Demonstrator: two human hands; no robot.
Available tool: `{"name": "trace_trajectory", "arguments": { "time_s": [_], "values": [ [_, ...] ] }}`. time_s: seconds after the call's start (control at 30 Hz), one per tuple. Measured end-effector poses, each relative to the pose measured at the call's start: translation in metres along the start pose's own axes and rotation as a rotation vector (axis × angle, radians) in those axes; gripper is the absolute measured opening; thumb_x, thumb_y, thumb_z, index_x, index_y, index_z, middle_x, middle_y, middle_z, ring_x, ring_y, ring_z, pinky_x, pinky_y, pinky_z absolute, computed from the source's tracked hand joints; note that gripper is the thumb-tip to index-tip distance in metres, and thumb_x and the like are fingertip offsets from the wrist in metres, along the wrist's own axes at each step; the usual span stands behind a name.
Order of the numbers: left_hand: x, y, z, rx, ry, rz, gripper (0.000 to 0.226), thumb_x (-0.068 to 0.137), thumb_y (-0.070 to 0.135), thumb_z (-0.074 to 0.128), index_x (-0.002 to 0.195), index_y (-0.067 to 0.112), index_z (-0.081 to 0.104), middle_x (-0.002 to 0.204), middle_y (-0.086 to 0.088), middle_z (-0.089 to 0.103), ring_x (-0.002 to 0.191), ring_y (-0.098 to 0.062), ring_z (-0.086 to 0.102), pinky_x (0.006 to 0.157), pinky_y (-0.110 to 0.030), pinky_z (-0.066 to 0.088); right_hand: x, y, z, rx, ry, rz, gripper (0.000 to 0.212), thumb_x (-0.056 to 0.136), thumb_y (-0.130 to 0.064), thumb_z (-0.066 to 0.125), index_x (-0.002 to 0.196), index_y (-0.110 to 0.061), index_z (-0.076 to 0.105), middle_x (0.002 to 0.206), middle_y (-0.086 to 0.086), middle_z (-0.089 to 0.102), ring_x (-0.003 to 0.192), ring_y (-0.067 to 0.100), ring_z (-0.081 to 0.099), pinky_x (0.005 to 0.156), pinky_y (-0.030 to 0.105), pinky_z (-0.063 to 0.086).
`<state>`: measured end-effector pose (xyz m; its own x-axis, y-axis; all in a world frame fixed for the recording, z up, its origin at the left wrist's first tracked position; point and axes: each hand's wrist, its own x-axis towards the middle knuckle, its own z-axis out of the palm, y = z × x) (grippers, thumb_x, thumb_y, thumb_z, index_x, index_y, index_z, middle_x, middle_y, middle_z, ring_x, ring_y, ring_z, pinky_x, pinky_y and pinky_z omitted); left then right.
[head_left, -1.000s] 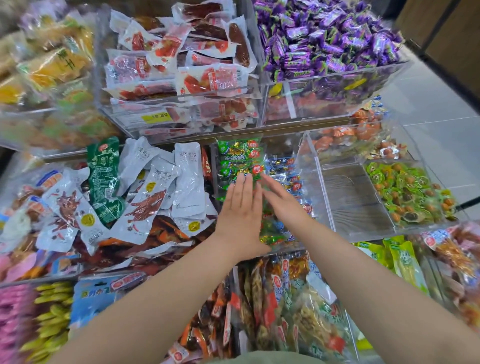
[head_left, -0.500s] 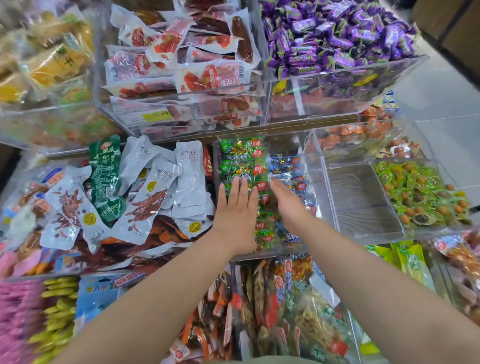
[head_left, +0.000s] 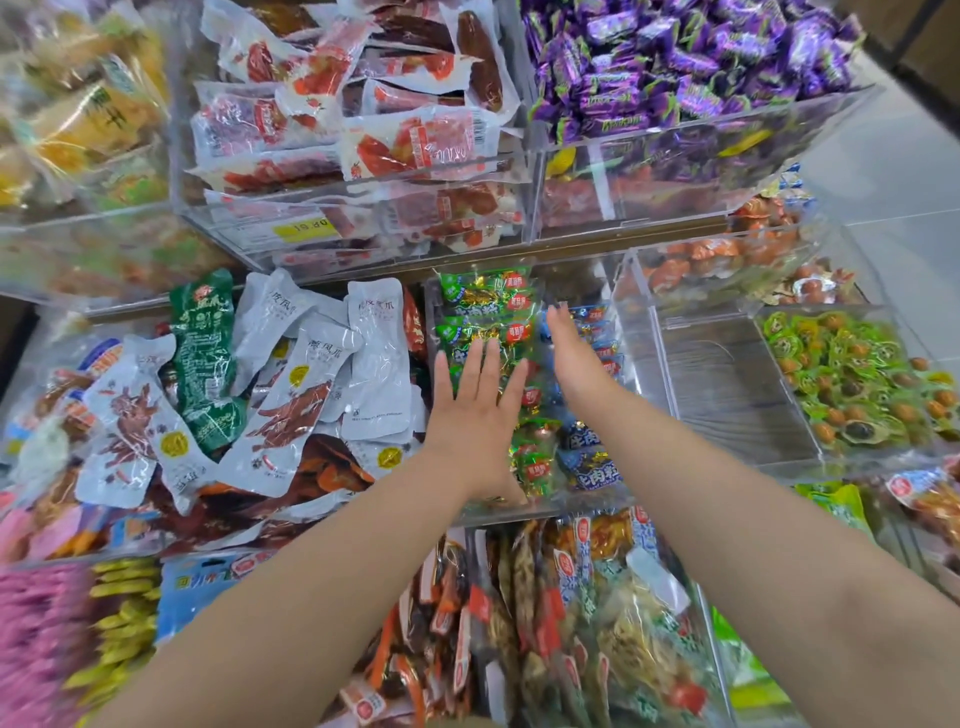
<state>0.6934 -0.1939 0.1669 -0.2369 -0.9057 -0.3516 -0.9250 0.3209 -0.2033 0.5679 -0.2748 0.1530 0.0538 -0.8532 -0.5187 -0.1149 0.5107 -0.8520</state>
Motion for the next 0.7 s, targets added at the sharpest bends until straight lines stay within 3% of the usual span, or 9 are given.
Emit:
{"name": "trace_trajectory", "arguments": {
  "time_s": [0.13, 0.3, 0.4, 0.5, 0.63, 0.7],
  "values": [
    [0.010, -0.014, 0.001, -0.118, -0.031, -0.033, 0.152, 0.044, 0.085, 0.065, 0.144, 0.024, -0.033, 0.151, -0.017, -0.037, 0.138, -0.035, -0.035, 0.110, -0.060, -0.019, 0.011, -0.005, 0.012, -0.026, -0.019, 0.083, 0.071, 0.089, -0.069, 0.026, 0.148, -0.028, 0.025, 0.155, 0.000, 0.025, 0.140, 0.023, 0.026, 0.111, 0.045, 0.023],
    [0.009, -0.010, 0.001, -0.086, -0.074, -0.045, 0.152, 0.044, 0.083, 0.067, 0.144, 0.026, -0.032, 0.152, -0.019, -0.034, 0.139, -0.035, -0.034, 0.108, -0.062, -0.018, 0.008, -0.002, 0.002, -0.045, -0.072, 0.018, 0.066, 0.090, -0.065, 0.033, 0.146, -0.030, 0.030, 0.153, -0.004, 0.029, 0.139, 0.020, 0.029, 0.111, 0.044, 0.025],
    [0.005, -0.009, -0.009, -0.091, -0.124, -0.029, 0.155, 0.040, 0.085, 0.068, 0.144, 0.027, -0.032, 0.151, -0.018, -0.036, 0.138, -0.034, -0.036, 0.106, -0.069, -0.016, -0.010, 0.008, -0.014, -0.003, 0.084, -0.079, 0.043, 0.095, -0.040, 0.047, 0.133, -0.021, 0.051, 0.126, -0.008, 0.053, 0.114, 0.013, 0.050, 0.093, 0.029, 0.041],
    [-0.003, -0.011, -0.021, -0.189, -0.150, 0.002, 0.154, 0.036, 0.090, 0.064, 0.144, 0.033, -0.030, 0.151, -0.015, -0.036, 0.135, -0.031, -0.040, 0.104, -0.070, -0.019, -0.036, 0.029, -0.033, 0.168, 0.232, -0.113, 0.011, 0.094, -0.022, 0.053, 0.095, -0.021, 0.064, 0.094, -0.003, 0.064, 0.086, 0.013, 0.060, 0.078, 0.026, 0.049],
    [-0.022, -0.007, -0.037, -0.359, -0.023, 0.090, 0.126, 0.048, 0.094, 0.051, 0.151, 0.041, 0.002, 0.158, -0.010, -0.023, 0.139, -0.029, -0.035, 0.105, -0.060, -0.024, -0.076, 0.054, -0.048, 0.384, 0.280, -0.112, 0.019, 0.094, -0.007, 0.053, 0.078, -0.014, 0.060, 0.073, 0.003, 0.061, 0.056, 0.005, 0.058, 0.053, 0.016, 0.048],
    [-0.035, 0.003, -0.044, -0.507, 0.116, 0.165, 0.099, 0.064, 0.083, 0.056, 0.148, 0.041, 0.026, 0.162, -0.006, -0.007, 0.145, -0.029, -0.022, 0.109, -0.050, -0.021, -0.097, 0.067, -0.052, 0.385, 0.323, -0.102, 0.021, 0.094, -0.006, 0.052, 0.076, -0.014, 0.059, 0.068, 0.004, 0.059, 0.046, 0.003, 0.055, 0.047, 0.016, 0.046]
  ]
}}
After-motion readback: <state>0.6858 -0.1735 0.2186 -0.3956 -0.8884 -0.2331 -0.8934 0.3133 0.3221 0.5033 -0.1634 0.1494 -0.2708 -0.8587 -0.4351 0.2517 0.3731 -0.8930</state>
